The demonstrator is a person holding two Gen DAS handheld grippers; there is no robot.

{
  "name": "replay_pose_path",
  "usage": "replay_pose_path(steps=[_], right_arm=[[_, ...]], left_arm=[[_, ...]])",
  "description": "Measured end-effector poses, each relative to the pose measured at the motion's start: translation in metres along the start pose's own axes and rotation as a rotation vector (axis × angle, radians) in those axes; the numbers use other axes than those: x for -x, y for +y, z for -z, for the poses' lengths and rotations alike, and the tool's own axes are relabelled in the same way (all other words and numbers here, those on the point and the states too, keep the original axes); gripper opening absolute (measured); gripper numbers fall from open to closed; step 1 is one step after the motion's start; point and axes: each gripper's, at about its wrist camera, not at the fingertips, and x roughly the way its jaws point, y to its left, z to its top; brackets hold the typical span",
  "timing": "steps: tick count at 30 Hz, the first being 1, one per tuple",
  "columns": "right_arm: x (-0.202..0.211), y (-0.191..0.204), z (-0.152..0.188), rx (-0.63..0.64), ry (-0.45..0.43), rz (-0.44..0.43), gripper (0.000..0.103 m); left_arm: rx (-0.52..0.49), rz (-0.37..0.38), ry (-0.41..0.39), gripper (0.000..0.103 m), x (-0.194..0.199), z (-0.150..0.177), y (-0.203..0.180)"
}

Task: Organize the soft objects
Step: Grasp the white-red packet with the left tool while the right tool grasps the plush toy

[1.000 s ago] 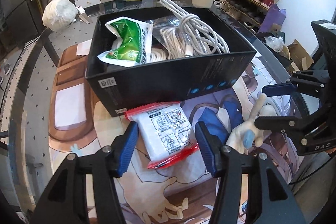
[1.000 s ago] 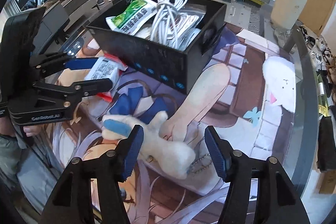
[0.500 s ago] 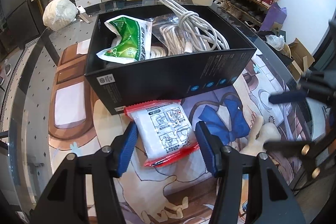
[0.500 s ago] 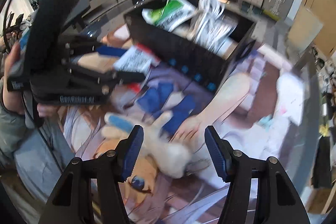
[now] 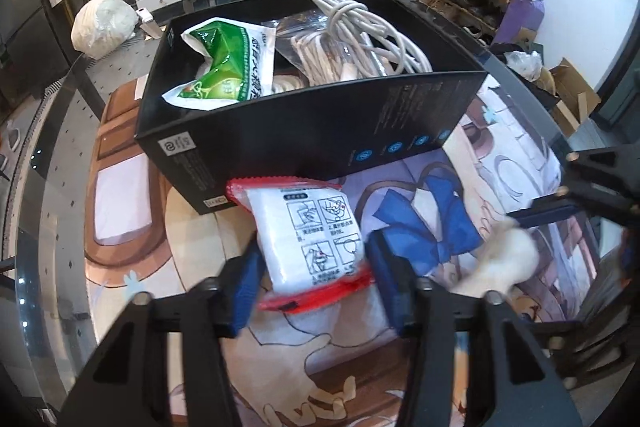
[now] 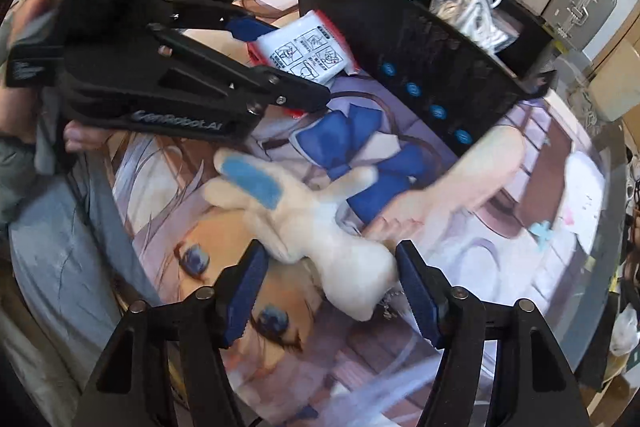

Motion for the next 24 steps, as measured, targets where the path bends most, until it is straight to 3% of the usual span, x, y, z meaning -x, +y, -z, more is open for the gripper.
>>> replay_pose_path(steps=[2,6,9,14,20,21,23,24], right_arm=[[0.001,-0.001,-0.005,-0.039,-0.018,0.006,0.055],[0.004,-0.014,-0.003,-0.148,-0.046,0.039,0.053],[0.005,-0.022,0.004,-0.205,-0.041,0.054,0.06],[0.018,-0.01,0.006,-0.126,-0.065,0.092,0.073],[0.011,-0.01,-0.007,-0.032,-0.052,0.071,0.073],[0.011,-0.005,-0.008,-0.02,-0.044,0.055,0.072],[0.007,-0.003,-0.012,-0.021,-0.021,0.036,0.049],[0.007,-0.005,-0.013,-0.048,-0.023,0.017,0.046]], left_arm=[[0.0,0.002,0.009,0.045,0.002,0.002,0.003],[0.013,-0.021,0.008,0.045,0.011,0.008,0.014],[0.044,-0.019,0.013,0.045,0.014,0.014,0.026],[0.032,0.004,0.02,0.046,0.021,0.031,0.022],[-0.012,0.018,0.017,0.047,0.024,0.04,0.008],[-0.016,0.019,0.017,0.047,0.024,0.04,0.007],[-0.015,0.021,0.016,0.047,0.024,0.039,0.007],[-0.01,0.025,0.016,0.047,0.024,0.038,0.007]])
